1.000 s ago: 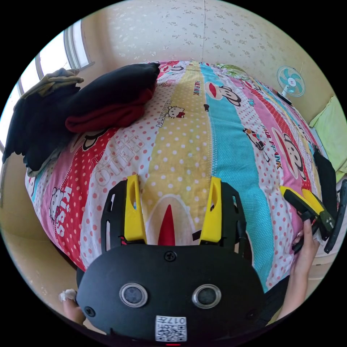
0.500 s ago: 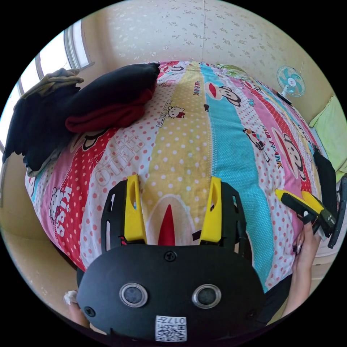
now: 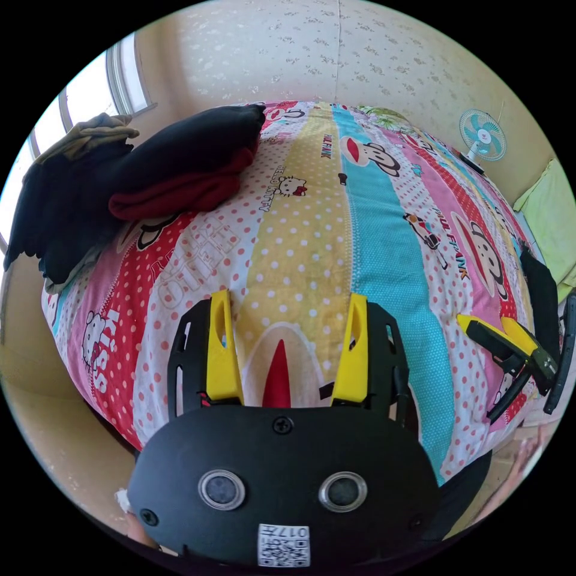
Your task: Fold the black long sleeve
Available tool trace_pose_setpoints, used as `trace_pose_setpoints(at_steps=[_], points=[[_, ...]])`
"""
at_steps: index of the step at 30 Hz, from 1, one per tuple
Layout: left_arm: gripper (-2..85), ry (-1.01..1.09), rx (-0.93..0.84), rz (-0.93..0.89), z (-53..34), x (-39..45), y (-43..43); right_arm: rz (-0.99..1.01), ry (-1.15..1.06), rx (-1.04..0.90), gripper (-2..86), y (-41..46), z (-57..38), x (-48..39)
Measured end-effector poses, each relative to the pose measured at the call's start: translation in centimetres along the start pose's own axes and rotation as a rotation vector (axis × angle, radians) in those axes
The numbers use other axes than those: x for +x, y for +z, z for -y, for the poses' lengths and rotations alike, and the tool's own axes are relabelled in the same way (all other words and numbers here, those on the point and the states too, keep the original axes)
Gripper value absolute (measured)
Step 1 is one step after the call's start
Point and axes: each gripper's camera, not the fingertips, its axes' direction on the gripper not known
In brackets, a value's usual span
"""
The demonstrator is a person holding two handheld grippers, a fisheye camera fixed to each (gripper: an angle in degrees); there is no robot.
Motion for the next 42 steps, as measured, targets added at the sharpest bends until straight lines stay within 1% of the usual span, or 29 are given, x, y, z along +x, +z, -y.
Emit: trace_pose_setpoints(at_steps=[42], points=[[25.4, -0.005, 0.002, -0.002, -0.9, 2.5, -1.9, 0.002, 0.003, -0.001, 30.5, -1.4, 0.4, -1.5]])
